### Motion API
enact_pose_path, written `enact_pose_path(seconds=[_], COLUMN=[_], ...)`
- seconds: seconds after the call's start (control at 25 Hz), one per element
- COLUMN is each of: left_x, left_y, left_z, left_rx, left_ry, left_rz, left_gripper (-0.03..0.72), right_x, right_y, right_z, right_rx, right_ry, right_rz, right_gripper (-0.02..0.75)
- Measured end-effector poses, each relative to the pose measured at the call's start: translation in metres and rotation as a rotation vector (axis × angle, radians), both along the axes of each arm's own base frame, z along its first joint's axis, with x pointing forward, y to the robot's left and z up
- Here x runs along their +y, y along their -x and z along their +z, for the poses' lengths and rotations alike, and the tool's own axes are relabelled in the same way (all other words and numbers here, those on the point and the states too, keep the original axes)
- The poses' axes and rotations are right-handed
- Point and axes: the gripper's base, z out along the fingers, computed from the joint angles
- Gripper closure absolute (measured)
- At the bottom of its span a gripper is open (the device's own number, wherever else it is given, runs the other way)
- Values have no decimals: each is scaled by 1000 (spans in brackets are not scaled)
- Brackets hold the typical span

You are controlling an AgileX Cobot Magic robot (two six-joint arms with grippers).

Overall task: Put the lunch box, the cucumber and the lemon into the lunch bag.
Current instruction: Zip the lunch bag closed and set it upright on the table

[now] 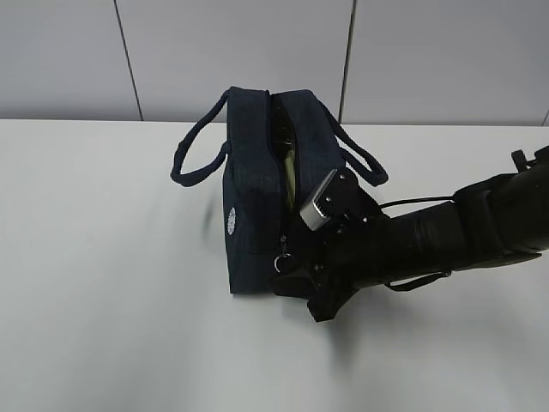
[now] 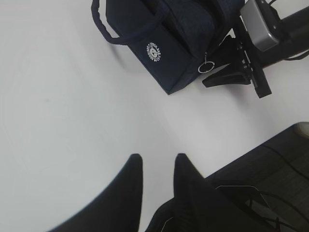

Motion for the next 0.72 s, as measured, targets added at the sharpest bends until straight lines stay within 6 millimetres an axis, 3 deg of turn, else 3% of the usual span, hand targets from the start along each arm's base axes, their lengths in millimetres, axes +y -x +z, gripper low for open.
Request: enact_pose_path(seconds=[0.4,0.72], left_x=[0,0], left_y=[0,0], left_z=[0,0], left_rx=[-1,-1], left_ry=[1,1], left_rz=[0,0], left_gripper=[544,544], right_x=[0,-1], right_y=[0,-1], right_z=[-2,-3], right_rx=[4,3], right_ry=[2,15], right_rz=[0,-8], right_gripper=[575,738])
